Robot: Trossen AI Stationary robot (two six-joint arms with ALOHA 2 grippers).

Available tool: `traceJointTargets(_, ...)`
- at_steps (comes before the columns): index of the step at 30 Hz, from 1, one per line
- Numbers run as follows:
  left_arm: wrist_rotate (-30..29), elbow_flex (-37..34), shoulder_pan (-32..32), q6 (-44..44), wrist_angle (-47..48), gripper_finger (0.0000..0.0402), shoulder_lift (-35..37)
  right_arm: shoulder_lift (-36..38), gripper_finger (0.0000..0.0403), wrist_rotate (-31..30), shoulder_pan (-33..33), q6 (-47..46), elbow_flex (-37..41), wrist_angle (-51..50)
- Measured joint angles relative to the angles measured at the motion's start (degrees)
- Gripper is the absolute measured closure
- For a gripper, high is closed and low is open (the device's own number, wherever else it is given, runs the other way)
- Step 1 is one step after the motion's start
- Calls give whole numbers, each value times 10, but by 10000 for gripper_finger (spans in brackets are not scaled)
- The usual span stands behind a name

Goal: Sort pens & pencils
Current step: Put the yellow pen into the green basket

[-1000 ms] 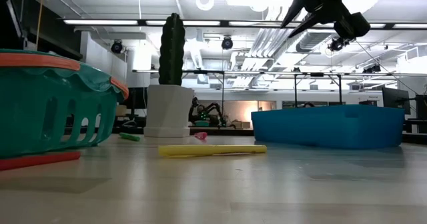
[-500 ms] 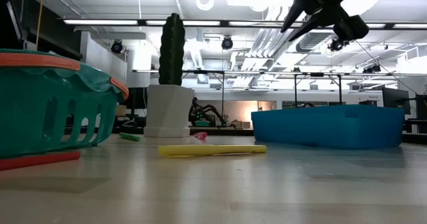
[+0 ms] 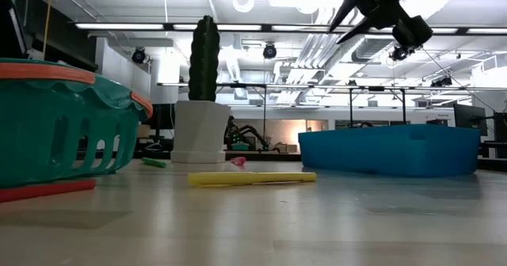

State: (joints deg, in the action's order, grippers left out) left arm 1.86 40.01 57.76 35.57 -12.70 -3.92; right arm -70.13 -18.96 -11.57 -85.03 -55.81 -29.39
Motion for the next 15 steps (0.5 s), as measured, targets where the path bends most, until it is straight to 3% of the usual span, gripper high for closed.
traceJointTargets(3,-13,0,0,0,6,364,0,0,322,-6,0,0,0,3)
traceJointTargets(8,-88,-1,0,4,28,364,0,0,322,-6,0,0,0,3)
traceJointTargets(15,-130,-1,0,36,34,364,14,0,322,-6,-1,0,0,3)
